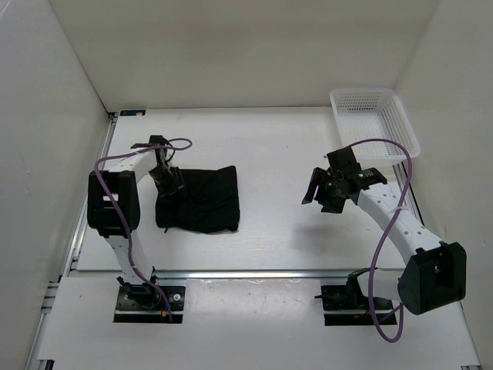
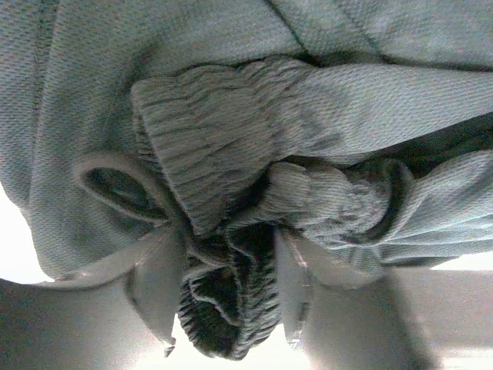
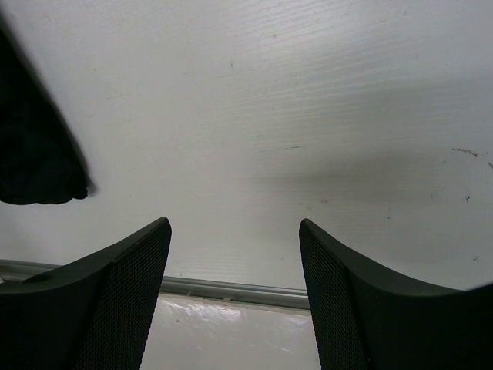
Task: Fold and stack the shorts
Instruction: Fold the shorts
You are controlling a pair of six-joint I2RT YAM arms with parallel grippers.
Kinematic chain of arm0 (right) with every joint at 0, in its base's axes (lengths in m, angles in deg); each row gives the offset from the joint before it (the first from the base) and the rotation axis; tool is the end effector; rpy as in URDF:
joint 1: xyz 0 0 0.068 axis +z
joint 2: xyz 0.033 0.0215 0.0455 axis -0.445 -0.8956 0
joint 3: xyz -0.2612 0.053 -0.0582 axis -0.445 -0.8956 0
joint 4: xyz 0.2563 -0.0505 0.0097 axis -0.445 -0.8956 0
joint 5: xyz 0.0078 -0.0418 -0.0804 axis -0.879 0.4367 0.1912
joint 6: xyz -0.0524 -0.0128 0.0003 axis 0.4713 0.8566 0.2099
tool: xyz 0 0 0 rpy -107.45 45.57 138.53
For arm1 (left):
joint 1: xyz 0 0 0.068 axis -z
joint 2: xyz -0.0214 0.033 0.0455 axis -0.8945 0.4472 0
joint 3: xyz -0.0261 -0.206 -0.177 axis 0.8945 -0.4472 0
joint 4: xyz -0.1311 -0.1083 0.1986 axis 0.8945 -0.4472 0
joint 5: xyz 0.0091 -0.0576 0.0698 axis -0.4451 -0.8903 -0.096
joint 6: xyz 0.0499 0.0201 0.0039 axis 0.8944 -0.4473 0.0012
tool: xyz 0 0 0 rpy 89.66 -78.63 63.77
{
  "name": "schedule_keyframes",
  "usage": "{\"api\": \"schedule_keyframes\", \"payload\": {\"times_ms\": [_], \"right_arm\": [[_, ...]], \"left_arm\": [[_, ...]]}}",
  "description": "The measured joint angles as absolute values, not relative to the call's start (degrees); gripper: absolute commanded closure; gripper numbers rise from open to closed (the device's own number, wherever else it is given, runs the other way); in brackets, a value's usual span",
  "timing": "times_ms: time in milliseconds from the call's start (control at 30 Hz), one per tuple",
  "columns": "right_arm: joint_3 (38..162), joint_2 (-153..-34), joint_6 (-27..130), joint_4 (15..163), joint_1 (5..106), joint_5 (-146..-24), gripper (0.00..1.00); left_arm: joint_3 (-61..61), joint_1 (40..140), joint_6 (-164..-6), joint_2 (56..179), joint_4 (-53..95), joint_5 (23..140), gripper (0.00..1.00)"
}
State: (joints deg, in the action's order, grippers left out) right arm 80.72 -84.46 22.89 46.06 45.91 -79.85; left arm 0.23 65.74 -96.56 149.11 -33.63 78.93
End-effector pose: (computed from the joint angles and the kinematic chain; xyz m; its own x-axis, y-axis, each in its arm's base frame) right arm 0.2316 0.0834 0.2637 -0.8609 0.3079 -0.4050 0.1781 0.9281 0.3269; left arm 0.3382 -0.0204 0.1675 -0.9351 -0.3532 0.0278 -0.3516 0.9155 -0.1958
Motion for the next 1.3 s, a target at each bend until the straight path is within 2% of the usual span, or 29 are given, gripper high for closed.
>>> {"api": "schedule_keyframes", "payload": {"times_ms": [100,133,167,433,733,900,933,967,1033,1167,1300], "right_arm": [[80.72,-84.46,22.89,46.06,45.91,-79.96,0.28],[80.72,-84.46,22.89,46.06,45.91,-80.00,0.28],[80.72,-84.46,22.89,46.06,45.91,-80.00,0.28],[80.75,-84.81,23.21,46.08,45.91,-80.02,0.28],[80.75,-85.61,24.13,46.32,45.91,-80.02,0.26],[80.72,-85.90,24.33,46.30,45.91,-80.02,0.24],[80.72,-85.90,24.35,46.30,45.91,-80.09,0.24],[80.72,-85.90,24.35,46.32,45.91,-80.20,0.24],[80.68,-85.86,24.35,46.32,45.91,-80.44,0.24],[79.61,-85.31,24.63,46.58,46.15,-81.66,0.21],[78.45,-85.77,25.33,49.77,49.49,-86.27,0.15]], "left_arm": [[1.58,66.09,-96.78,149.83,-33.43,78.91,0.65],[1.87,66.18,-96.82,149.92,-33.36,78.88,0.85],[2.06,66.18,-96.93,149.92,-33.26,78.77,0.90],[5.45,66.84,-96.52,148.41,-36.73,81.22,0.90],[24.01,67.30,-95.82,142.34,-46.68,90.07,0.90],[28.93,65.11,-93.89,148.00,-48.77,93.88,0.90],[29.93,64.48,-93.63,150.88,-48.88,95.91,0.80],[30.61,63.82,-93.57,153.62,-48.93,97.94,0.51],[32.07,61.92,-94.40,160.08,-49.08,102.16,0.00],[31.85,56.15,-96.63,168.11,-49.19,103.58,0.00],[26.78,51.19,-97.15,163.76,-47.03,99.73,0.00]]}}
